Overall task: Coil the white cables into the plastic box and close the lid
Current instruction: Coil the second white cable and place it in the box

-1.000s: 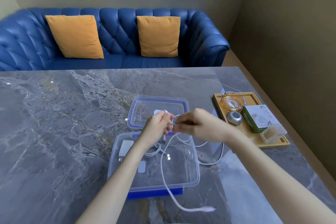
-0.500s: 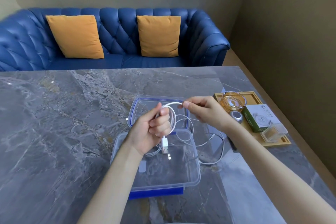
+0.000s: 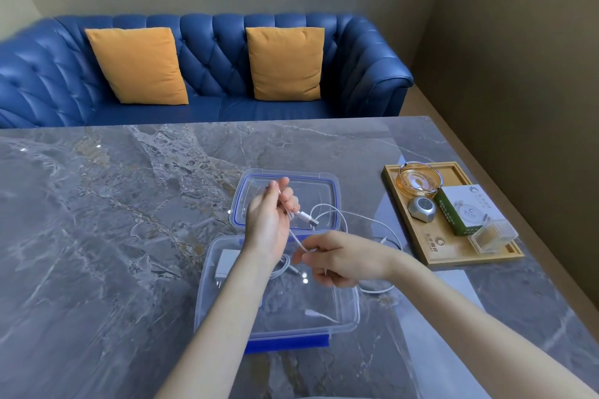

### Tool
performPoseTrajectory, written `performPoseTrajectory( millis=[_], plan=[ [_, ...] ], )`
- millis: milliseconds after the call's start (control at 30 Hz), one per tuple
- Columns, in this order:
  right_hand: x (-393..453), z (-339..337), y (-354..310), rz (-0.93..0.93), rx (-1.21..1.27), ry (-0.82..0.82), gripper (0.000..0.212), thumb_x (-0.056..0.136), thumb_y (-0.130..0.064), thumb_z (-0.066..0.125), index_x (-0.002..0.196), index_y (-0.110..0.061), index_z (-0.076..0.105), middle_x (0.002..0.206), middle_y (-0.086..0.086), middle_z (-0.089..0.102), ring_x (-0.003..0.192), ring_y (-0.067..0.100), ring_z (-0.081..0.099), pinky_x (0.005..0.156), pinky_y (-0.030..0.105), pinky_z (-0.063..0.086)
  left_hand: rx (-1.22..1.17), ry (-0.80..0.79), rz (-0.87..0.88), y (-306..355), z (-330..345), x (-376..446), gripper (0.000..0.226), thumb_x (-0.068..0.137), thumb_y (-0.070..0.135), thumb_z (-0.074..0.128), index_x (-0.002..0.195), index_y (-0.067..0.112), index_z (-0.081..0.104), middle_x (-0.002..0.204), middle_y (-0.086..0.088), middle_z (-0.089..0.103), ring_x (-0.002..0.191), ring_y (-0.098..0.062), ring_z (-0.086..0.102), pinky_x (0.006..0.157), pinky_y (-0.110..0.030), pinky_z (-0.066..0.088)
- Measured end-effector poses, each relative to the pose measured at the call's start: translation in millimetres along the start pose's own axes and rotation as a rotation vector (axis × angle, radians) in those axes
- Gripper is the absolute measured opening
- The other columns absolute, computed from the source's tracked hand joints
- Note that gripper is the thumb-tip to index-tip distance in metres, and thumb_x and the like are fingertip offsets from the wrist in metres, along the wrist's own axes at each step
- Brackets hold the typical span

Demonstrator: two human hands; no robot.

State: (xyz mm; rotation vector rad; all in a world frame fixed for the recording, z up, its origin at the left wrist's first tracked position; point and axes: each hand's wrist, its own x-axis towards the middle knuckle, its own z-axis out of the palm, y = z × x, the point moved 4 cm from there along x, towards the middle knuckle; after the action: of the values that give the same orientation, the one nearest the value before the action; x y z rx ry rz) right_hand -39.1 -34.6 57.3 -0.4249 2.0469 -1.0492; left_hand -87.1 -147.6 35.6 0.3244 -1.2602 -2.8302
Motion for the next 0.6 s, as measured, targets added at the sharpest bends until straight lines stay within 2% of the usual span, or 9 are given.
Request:
performPoseTrajectory(
  millis=[67,133,167,233,300,367,433,533,600],
  plan=[
    [-5.9,-1.7,-6.4,-0.018,-0.052,-0.004,0.025,0.096,-0.017,0.039,0.107,-0.003,0.056,0.056,-0.001,0.043,0.039,0.01,0.033,0.041,0.02,0.029,0.219,0.001,0.101,0.7,-1.8,-0.1,0.029,0.1,0.015,0.028,0.083,0.009,0.051,0.043,0.01,0.044,0.04,-0.003,0.039,0.046,-0.014,0.035],
    [-9.9,-13.5,-13.5,-0.054,-0.124,0.079,0.024,0.095,-0.015,0.041,0.102,-0.002,0.06,0.057,-0.003,0.039,0.035,0.004,0.032,0.039,0.013,0.029,0.508,-0.027,0.158,2.3,-4.5,-2.1,0.028,0.099,0.014,0.029,0.082,0.012,0.052,0.05,0.007,0.044,0.041,-0.001,0.04,0.046,-0.013,0.036],
    [-11.8,-22.2,-17.3,-0.083,-0.188,0.133,0.024,0.095,-0.014,0.042,0.1,-0.001,0.061,0.057,-0.004,0.038,0.035,0.003,0.033,0.039,0.009,0.027,0.635,-0.064,0.153,1.5,-5.4,-4.5,0.028,0.099,0.014,0.03,0.081,0.013,0.052,0.054,0.003,0.043,0.041,-0.001,0.04,0.045,-0.012,0.037],
    [-14.7,-39.8,-23.2,-0.151,-0.317,0.225,0.024,0.093,-0.017,0.048,0.097,0.001,0.064,0.057,-0.004,0.04,0.039,0.003,0.037,0.044,0.011,0.032,0.801,-0.17,0.09,-3.1,-5.7,-11.7,0.028,0.098,0.014,0.032,0.079,0.015,0.053,0.058,-0.001,0.043,0.042,-0.001,0.04,0.045,-0.012,0.037],
    [-16.1,-55.7,-25.7,-0.207,-0.395,0.31,0.023,0.091,-0.021,0.053,0.094,-0.004,0.068,0.061,0.0,0.054,0.051,0.006,0.044,0.052,0.014,0.037,0.857,-0.259,0.016,-6.9,-3.4,-19.8,0.029,0.098,0.015,0.033,0.078,0.015,0.055,0.055,0.0,0.048,0.042,-0.005,0.042,0.047,-0.015,0.038],
    [-14.3,-66.2,-25.5,-0.245,-0.427,0.386,0.02,0.089,-0.022,0.056,0.09,-0.008,0.071,0.069,0.005,0.064,0.057,0.008,0.047,0.058,0.017,0.037,0.856,-0.322,-0.057,-8.9,0.9,-26.2,0.031,0.098,0.016,0.032,0.08,0.01,0.056,0.047,0.005,0.053,0.04,-0.007,0.045,0.047,-0.019,0.04],
    [-10.5,-72.2,-23.5,-0.292,-0.39,0.447,0.018,0.086,-0.024,0.061,0.083,-0.01,0.071,0.069,0.01,0.065,0.057,0.005,0.043,0.058,0.019,0.036,0.771,-0.385,-0.149,-9.5,6.4,-31.5,0.038,0.099,0.021,0.03,0.076,0.007,0.057,0.039,0.005,0.048,0.035,-0.009,0.04,0.043,-0.021,0.035],
    [-3.9,-78.1,-15.6,-0.366,-0.216,0.523,0.015,0.083,-0.028,0.065,0.072,-0.02,0.07,0.062,0.02,0.055,0.057,0.014,0.039,0.055,0.027,0.034,0.382,-0.424,-0.387,-7.0,12.7,-35.5,0.049,0.097,0.032,0.026,0.065,0.007,0.053,0.033,0.009,0.031,0.028,-0.004,0.026,0.035,-0.016,0.025],
    [-0.3,-73.0,-9.4,-0.394,-0.061,0.519,0.021,0.087,-0.026,0.06,0.067,-0.028,0.065,0.054,0.009,0.039,0.052,0.009,0.031,0.048,0.019,0.028,0.135,-0.421,-0.474,-3.0,18.5,-36.9,0.046,0.093,0.033,0.029,0.061,0.01,0.052,0.031,0.011,0.028,0.026,-0.001,0.02,0.033,-0.015,0.023]
  ],
)
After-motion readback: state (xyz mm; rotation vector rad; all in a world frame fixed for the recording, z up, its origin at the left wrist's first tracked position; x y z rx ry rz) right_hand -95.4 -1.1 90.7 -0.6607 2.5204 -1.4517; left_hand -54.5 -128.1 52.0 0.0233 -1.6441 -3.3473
